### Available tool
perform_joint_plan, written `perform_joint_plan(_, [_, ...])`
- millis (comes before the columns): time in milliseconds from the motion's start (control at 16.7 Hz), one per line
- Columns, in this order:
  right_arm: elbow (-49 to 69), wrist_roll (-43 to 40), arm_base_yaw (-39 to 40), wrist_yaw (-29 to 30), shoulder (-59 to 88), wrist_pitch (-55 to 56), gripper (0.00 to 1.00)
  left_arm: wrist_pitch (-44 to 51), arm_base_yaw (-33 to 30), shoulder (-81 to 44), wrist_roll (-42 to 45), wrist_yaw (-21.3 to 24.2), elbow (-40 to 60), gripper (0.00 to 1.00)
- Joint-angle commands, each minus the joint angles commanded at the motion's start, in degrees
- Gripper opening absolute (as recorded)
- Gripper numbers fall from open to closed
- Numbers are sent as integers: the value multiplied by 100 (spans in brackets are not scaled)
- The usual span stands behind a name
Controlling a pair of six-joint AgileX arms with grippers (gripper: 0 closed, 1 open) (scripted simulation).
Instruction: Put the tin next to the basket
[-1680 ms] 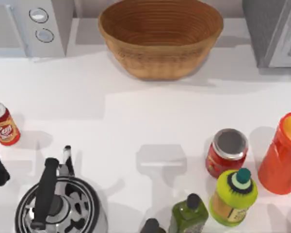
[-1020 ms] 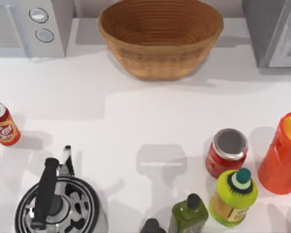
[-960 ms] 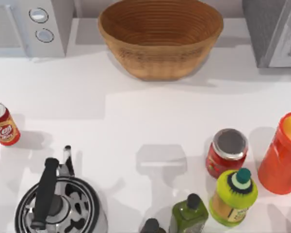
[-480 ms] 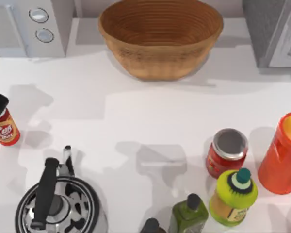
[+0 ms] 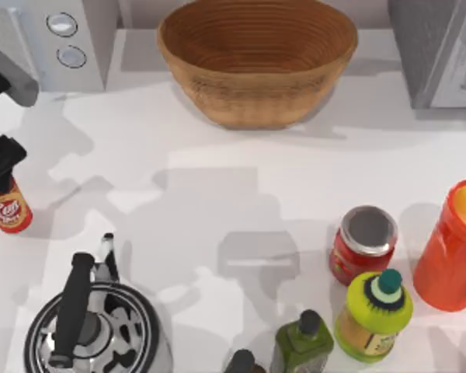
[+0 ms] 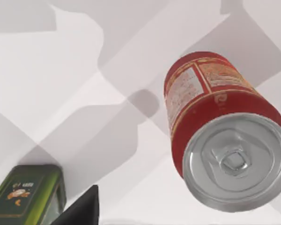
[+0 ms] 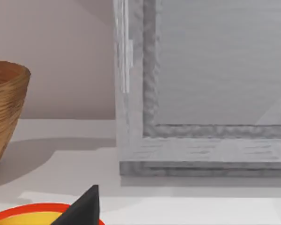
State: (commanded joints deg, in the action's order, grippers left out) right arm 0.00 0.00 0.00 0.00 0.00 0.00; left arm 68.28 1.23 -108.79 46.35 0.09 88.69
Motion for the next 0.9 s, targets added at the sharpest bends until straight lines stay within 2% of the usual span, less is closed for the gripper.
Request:
perform_joint_plan(480, [0, 0, 0, 0, 0, 0, 100, 104, -4, -165, 106, -3, 126, 100])
perform_joint_plan(900, [0, 0, 0, 0, 0, 0, 100, -1039, -17, -439, 121, -1, -729, 100])
